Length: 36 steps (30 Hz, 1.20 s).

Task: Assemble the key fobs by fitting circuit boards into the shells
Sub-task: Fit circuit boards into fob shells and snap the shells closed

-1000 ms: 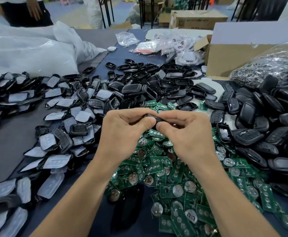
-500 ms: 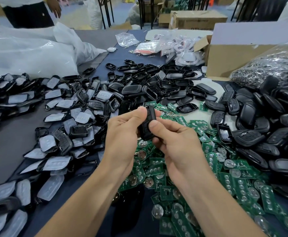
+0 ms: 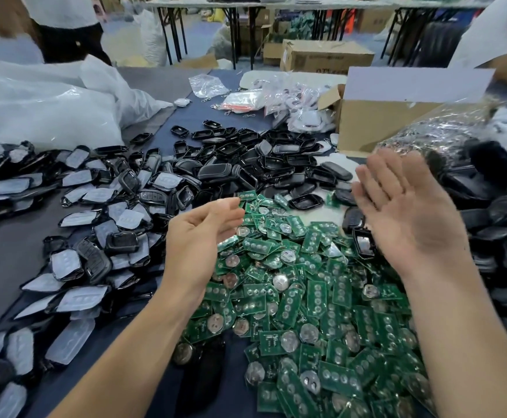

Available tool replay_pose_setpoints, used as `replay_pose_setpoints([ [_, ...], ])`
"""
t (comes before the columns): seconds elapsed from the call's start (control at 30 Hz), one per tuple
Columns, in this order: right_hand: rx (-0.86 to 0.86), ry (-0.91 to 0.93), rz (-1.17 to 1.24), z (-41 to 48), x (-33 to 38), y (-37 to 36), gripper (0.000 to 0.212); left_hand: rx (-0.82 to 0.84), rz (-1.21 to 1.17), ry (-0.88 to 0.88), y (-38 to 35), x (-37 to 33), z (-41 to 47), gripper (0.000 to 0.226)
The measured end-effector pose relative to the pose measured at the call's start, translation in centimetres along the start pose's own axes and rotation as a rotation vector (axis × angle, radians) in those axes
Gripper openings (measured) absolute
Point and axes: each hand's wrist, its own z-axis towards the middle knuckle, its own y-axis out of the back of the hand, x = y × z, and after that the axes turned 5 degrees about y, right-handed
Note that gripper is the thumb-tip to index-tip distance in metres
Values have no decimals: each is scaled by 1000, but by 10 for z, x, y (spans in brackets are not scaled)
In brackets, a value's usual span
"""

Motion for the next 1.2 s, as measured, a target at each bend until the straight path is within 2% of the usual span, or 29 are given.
replay_pose_setpoints([
  [0.03,7,-10,-174,3,-2,-1,70,-8,12,-2,-1,0,0,21],
  [0.1,-42,42,-548,11,-14,-5,30,-24,46,-20,-1,2,0,19],
  [0.13,-63,79,-760,15,-20,-9,22,-35,68,-32,0,3,1,19],
  [0.2,-7,129,-1183,28,-37,-13,30,-61,116,-62,0,5,2,23],
  [0.27,169,86,-1533,42,-53,-20,47,-76,157,-90,0,6,3,28],
  [0.37,395,42,-1854,53,-72,-28,56,-97,226,-115,2,7,3,32],
  [0.4,398,71,-1872,53,-75,-30,53,-100,248,-115,2,7,3,34],
  [0.5,258,226,-1754,45,-77,-25,37,-102,372,-142,1,5,1,40],
  [0.6,168,334,-1394,28,-73,-23,22,-105,508,-239,0,4,-2,36],
  [0.7,208,243,-1011,1,-69,-36,10,-103,546,-348,-11,-3,-6,32],
  [0.77,195,123,-788,-16,-70,-42,10,-53,607,-434,-22,-9,-9,50],
  [0.83,152,36,-647,-27,-71,-43,11,117,726,-543,-33,-12,-11,74],
  [0.93,103,3,-676,-36,-74,-38,17,292,882,-571,-40,-9,-10,86],
  [1.0,133,-28,-682,-39,-72,-36,24,300,832,-524,-38,-5,-8,82],
  [1.07,166,-19,-624,-42,-65,-35,27,258,668,-463,-34,-3,-8,67],
  [1.1,151,66,-704,-41,-62,-33,23,207,547,-405,-32,-2,-9,59],
  [1.13,122,183,-905,-38,-59,-28,20,139,423,-329,-30,-1,-9,54],
  [1.2,91,305,-1426,-34,-59,-19,43,-3,279,-198,-27,1,-8,47],
])
